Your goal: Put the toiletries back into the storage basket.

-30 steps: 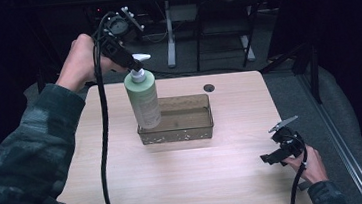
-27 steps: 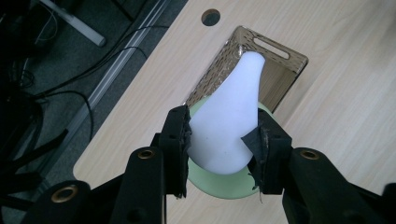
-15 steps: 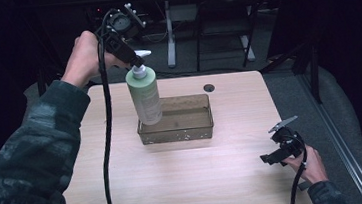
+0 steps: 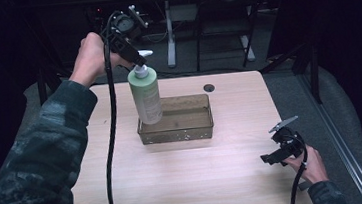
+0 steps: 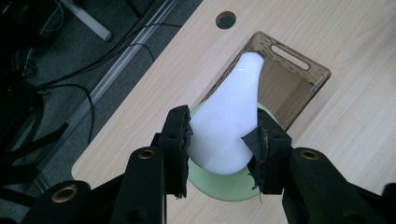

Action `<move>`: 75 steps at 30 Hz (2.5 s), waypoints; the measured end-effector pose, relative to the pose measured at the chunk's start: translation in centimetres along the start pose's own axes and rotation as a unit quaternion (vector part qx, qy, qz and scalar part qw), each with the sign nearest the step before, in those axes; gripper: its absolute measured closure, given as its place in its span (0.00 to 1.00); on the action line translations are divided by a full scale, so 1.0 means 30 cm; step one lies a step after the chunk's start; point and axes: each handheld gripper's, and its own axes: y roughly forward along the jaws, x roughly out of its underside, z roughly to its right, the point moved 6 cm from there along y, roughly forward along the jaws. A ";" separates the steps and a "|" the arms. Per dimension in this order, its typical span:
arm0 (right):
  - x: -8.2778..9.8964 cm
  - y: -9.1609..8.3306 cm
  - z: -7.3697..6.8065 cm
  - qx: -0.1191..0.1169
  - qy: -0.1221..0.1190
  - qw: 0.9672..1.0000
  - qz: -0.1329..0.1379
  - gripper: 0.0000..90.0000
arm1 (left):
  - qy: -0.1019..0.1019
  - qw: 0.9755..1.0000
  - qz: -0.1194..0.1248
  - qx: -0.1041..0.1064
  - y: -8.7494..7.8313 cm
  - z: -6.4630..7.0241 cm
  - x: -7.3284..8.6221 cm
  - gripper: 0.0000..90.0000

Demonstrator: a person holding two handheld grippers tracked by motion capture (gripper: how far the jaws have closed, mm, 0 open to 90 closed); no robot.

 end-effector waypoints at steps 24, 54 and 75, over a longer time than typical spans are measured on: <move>0.001 0.006 -0.005 0.000 -0.005 1.000 -0.003 0.00 | -0.019 1.000 0.009 -0.004 0.100 -0.016 0.008 0.69; -0.002 0.007 -0.011 0.000 -0.011 1.000 -0.001 0.00 | -0.029 1.000 0.004 0.012 0.207 -0.001 0.055 0.69; -0.003 0.003 -0.013 -0.001 -0.014 1.000 -0.001 0.00 | -0.029 0.999 0.003 0.023 0.255 0.024 0.106 0.69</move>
